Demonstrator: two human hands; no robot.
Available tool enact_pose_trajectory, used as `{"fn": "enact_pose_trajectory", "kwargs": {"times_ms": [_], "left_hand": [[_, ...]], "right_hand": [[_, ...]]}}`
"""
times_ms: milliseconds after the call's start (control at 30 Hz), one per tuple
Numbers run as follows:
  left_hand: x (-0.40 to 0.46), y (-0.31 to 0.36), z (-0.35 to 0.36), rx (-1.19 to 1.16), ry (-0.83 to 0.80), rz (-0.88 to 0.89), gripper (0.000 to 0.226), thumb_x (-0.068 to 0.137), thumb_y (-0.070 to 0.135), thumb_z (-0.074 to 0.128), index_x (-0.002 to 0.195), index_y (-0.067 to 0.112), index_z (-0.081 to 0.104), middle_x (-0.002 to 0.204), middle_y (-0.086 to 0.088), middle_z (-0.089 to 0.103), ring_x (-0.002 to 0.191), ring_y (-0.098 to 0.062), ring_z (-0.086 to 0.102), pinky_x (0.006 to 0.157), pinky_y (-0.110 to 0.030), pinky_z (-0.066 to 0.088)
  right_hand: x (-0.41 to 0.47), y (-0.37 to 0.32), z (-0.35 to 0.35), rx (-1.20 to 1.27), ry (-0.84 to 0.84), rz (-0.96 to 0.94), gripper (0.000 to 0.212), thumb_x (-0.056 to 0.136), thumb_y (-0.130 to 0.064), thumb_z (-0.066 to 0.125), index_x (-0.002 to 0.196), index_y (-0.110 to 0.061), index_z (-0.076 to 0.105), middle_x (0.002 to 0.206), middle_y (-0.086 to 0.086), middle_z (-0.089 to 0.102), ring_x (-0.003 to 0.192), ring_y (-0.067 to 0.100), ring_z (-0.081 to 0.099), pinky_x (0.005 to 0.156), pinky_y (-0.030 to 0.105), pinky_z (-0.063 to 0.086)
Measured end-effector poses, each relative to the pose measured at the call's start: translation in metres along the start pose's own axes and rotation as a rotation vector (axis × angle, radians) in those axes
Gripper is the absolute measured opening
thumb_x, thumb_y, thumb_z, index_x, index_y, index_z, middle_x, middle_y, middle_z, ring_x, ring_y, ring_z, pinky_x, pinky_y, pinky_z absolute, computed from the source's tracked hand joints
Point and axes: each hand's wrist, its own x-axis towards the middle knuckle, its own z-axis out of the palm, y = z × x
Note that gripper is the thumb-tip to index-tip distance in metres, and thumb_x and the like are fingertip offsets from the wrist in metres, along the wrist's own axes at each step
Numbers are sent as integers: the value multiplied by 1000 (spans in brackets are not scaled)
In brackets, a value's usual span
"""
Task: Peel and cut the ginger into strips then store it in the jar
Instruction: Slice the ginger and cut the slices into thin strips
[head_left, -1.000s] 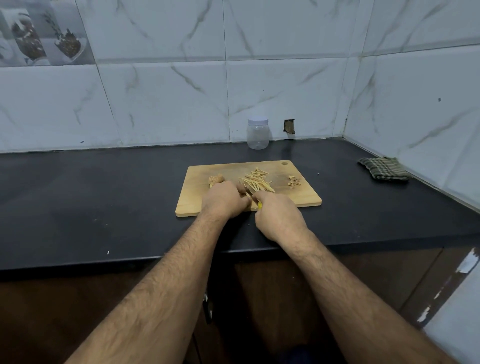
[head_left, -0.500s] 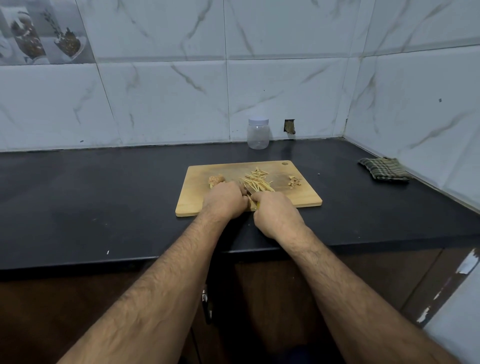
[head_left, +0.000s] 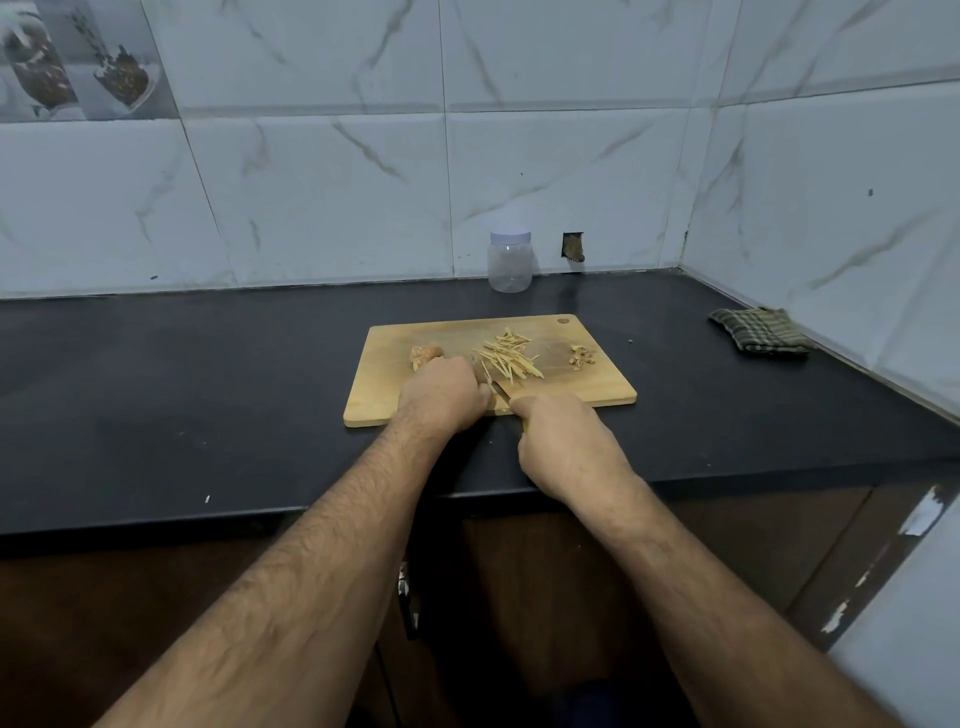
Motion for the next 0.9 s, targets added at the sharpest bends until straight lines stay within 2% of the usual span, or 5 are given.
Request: {"fn": "enact_pose_trajectory", "kwargs": {"times_ms": [333,533,633,733,900], "left_hand": [[-7,1,4,14,76,14,36,93,29,46,116,22,72,107,-4,71,97,-24,64,77,-31,50],[-14,-3,11,41,164,110,36,97,33,41,117,26,71,111,-4,68,95,-23,64,72,-32,48],[-14,-7,14,2,201,124,35,97,36,44,124,27,65,107,-4,69,95,-24,64,71,-32,48],[-16,-10,15,-59,228,126,34,95,33,48,124,27,66,102,-3,70,93,-25,65,70,-32,48],[-18,-10,19,-79,230,124,31,93,31,46,110,29,72,101,-5,66,90,-25,62,68,-31,44]], "right_hand": [[-6,3,-3,27,0,61,39,96,-12,51,132,-26,58,123,5,61,110,25,57,79,34,46],[6,0,-2,106,68,55,37,95,-9,51,129,-23,55,112,3,62,91,20,51,71,32,44],[10,-2,0,120,79,85,22,96,-12,51,117,-18,52,98,1,56,86,21,49,69,33,40],[13,-4,-2,107,83,106,3,95,-15,51,96,-17,52,101,5,62,85,22,50,67,33,40],[16,-10,-3,37,66,102,13,95,-17,51,104,-14,61,98,4,60,83,21,49,65,32,39]]}}
